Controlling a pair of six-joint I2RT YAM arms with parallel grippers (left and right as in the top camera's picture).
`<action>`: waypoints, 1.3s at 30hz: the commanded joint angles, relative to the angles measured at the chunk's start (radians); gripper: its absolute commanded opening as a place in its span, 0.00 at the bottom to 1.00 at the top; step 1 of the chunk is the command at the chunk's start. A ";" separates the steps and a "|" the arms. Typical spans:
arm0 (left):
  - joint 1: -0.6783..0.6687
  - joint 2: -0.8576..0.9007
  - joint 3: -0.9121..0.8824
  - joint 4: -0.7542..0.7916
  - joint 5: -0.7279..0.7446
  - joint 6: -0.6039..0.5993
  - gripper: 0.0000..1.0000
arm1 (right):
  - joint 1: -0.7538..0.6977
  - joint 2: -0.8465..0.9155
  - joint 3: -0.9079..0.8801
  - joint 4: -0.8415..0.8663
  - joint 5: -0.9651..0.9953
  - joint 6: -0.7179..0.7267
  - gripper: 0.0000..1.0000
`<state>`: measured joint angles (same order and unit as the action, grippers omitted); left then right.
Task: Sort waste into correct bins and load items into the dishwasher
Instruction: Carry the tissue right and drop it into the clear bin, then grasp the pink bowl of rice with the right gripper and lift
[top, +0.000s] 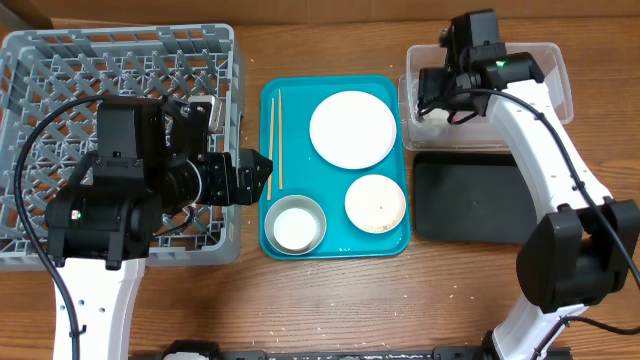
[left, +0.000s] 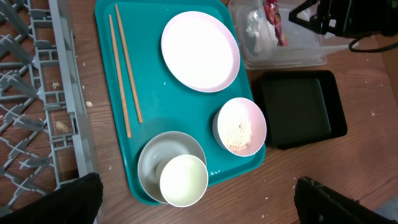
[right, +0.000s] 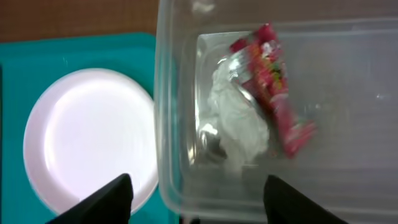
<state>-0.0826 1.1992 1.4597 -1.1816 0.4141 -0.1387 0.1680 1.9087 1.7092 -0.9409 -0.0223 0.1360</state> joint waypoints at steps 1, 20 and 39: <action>0.004 0.005 0.022 0.003 -0.004 0.019 1.00 | 0.022 -0.115 0.090 -0.066 -0.125 -0.002 0.70; 0.004 0.005 0.022 0.003 -0.004 0.019 1.00 | 0.444 -0.266 -0.222 -0.184 0.054 0.326 0.65; 0.004 0.005 0.022 0.003 -0.004 0.019 1.00 | 0.502 -0.066 -0.553 0.242 -0.065 0.366 0.36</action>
<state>-0.0826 1.1992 1.4605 -1.1816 0.4141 -0.1383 0.6563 1.8214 1.1645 -0.7063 -0.0769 0.4927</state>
